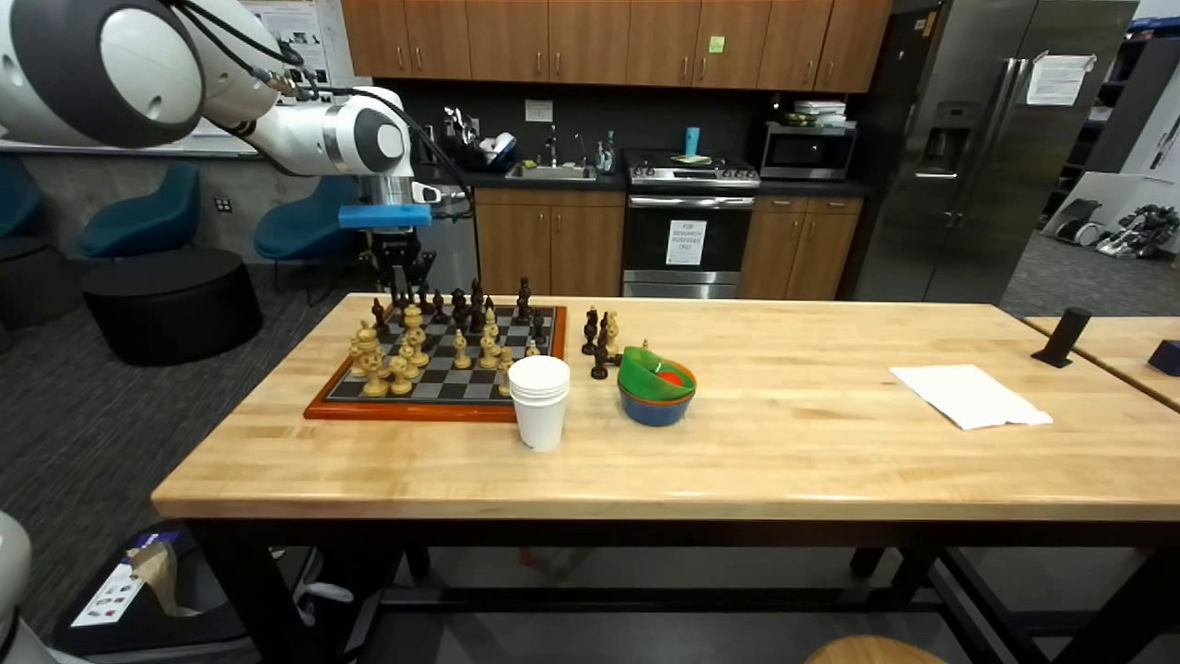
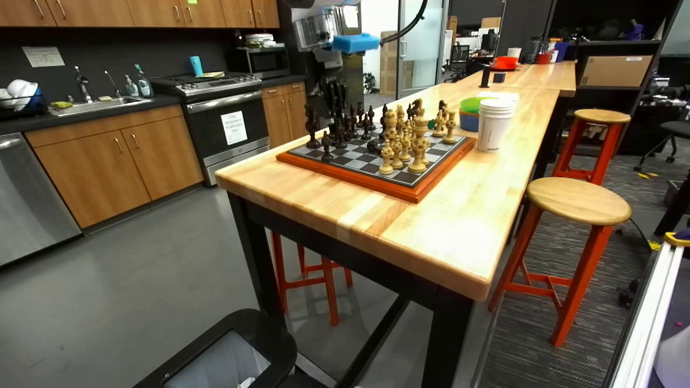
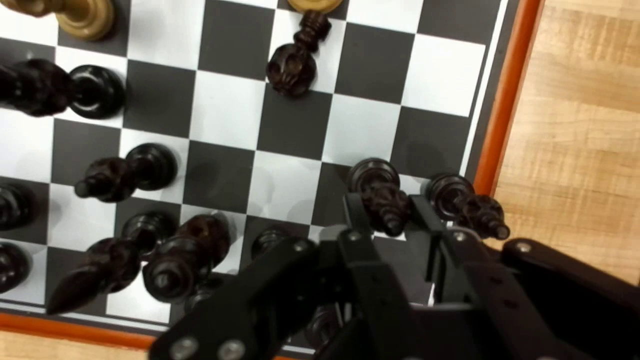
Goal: Move the dark brown chess pieces forward
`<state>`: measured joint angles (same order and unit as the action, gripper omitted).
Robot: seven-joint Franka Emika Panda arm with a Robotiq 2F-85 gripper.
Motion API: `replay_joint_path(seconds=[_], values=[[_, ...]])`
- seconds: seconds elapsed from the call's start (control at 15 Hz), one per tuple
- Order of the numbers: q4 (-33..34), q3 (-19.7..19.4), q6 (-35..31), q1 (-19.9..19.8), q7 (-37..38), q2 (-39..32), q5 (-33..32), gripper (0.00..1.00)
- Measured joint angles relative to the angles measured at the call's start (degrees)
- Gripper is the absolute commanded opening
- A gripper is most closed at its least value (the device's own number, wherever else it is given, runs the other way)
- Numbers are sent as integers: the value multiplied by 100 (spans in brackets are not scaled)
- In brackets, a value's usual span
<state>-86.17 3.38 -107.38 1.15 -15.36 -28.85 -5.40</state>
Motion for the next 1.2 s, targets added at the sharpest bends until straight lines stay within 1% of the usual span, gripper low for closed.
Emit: replay_joint_path(seconds=[0.47, 0.87, 0.93, 1.07, 1.2], values=[[-490, -28, -23, -7, 144, 301, 5, 6], [-656, -30, -153, -38, 144, 339, 28, 6], [-670, -30, -176, -41, 144, 339, 30, 47], [-698, -30, -235, -48, 144, 339, 31, 55], [-718, -31, -281, -52, 144, 339, 35, 66]])
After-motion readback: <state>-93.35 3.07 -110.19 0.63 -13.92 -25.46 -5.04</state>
